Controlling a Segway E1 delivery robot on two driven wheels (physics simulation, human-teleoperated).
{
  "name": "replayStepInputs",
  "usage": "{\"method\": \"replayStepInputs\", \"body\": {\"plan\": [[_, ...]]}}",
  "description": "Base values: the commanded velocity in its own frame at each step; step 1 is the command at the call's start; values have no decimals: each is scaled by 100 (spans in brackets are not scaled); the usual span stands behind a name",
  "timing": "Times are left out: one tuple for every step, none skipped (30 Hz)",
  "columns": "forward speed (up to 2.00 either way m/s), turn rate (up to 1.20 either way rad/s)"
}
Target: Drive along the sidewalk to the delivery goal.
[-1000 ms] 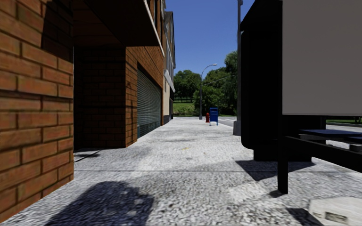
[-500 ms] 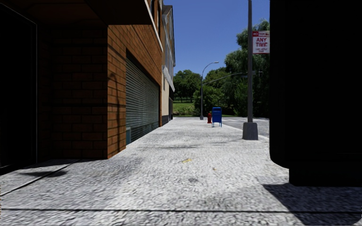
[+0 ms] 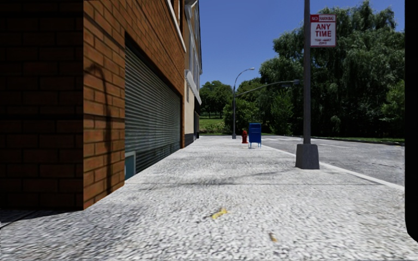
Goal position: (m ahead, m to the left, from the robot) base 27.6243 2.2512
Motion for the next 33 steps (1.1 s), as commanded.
{"method": "replayStepInputs", "body": {"plan": [[200,0],[200,0],[200,0],[200,0],[200,0],[200,0],[200,0],[200,0],[200,0],[200,0],[200,0],[200,0],[200,0],[200,0],[200,0],[200,0],[200,0],[200,0],[200,0],[200,0],[200,0],[200,0],[200,0],[200,0],[200,0],[200,0],[200,0],[200,0],[200,0],[200,0],[200,0],[200,0],[200,0]]}}
